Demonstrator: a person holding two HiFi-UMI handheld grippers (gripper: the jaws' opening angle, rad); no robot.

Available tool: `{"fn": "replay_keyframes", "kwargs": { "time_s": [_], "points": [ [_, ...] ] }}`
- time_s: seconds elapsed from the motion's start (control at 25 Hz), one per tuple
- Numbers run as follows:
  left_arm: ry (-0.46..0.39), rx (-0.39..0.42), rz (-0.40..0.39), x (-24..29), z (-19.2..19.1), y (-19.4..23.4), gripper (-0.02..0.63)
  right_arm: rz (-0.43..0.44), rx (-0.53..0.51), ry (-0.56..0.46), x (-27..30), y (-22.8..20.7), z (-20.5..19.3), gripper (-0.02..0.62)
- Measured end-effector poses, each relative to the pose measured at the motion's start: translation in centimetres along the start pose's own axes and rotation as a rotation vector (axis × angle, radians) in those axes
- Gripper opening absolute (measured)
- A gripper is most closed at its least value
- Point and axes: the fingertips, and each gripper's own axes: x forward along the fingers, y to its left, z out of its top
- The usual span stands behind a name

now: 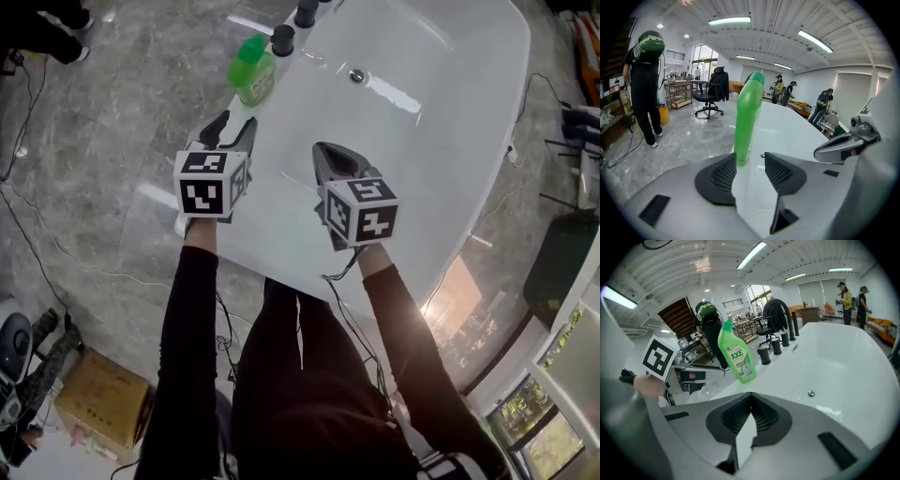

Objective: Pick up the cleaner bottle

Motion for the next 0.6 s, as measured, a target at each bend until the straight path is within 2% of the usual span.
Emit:
{"fn": "replay_keyframes", "kwargs": {
  "time_s": [0.6],
  "points": [
    [0.017,0.07,-0.003,5.1,-0.5,1.1,0.216,0.026,0.025,0.031,3.4,-1.1,-2.2,0.001]
  ]
}}
